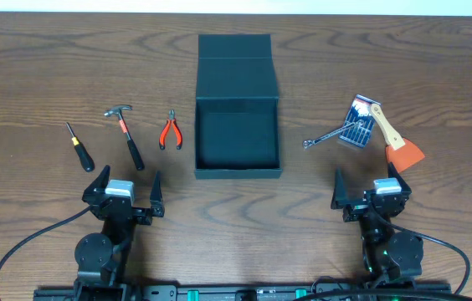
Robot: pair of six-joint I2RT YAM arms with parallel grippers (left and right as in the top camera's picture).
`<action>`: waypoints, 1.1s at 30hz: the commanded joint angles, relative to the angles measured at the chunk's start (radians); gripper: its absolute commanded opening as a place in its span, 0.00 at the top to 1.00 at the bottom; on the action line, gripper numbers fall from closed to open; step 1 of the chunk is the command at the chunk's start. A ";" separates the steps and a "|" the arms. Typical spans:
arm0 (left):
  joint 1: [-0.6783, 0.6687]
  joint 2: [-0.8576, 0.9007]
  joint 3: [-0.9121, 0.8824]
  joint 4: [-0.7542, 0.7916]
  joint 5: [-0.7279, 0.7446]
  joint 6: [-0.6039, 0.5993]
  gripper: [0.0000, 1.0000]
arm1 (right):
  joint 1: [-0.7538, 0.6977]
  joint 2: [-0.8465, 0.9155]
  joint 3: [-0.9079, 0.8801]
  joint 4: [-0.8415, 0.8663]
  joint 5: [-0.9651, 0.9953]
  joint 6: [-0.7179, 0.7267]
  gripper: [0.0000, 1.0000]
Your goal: Pack container
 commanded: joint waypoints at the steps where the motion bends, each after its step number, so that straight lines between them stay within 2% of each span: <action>1: -0.001 -0.005 -0.021 -0.027 0.024 0.010 0.02 | -0.009 -0.007 -0.004 0.000 0.008 0.016 0.01; 6: -0.001 -0.005 -0.021 -0.027 0.024 0.010 0.01 | -0.009 -0.007 -0.004 -0.002 -0.003 0.048 0.01; 7: -0.001 -0.005 -0.021 -0.027 0.024 0.010 0.02 | -0.009 -0.005 -0.004 -0.004 -0.012 0.123 0.01; 10: -0.001 -0.005 -0.021 -0.027 0.024 0.010 0.01 | -0.009 0.010 -0.004 -0.004 -0.019 0.492 0.01; 12: -0.001 -0.005 -0.021 -0.027 0.024 0.010 0.01 | -0.009 0.020 -0.004 -0.003 -0.019 0.663 0.01; 16: -0.001 -0.005 -0.021 -0.027 0.024 0.010 0.01 | -0.009 0.021 -0.004 0.002 -0.019 0.865 0.01; 17: -0.001 -0.005 -0.021 -0.027 0.024 0.010 0.02 | -0.009 0.022 -0.004 0.000 -0.008 0.874 0.01; 20: -0.001 -0.005 -0.021 -0.027 0.024 0.010 0.01 | -0.011 0.042 -0.004 -0.001 0.003 0.710 0.01; 24: -0.001 -0.005 -0.021 -0.027 0.024 0.010 0.01 | -0.011 0.141 0.028 -0.001 -0.001 0.608 0.01; 28: -0.001 -0.005 -0.021 -0.027 0.024 0.010 0.01 | -0.023 0.341 0.164 -0.010 0.008 0.468 0.01; 33: -0.001 -0.005 -0.021 -0.027 0.024 0.010 0.02 | -0.085 0.674 0.456 -0.173 0.007 0.293 0.01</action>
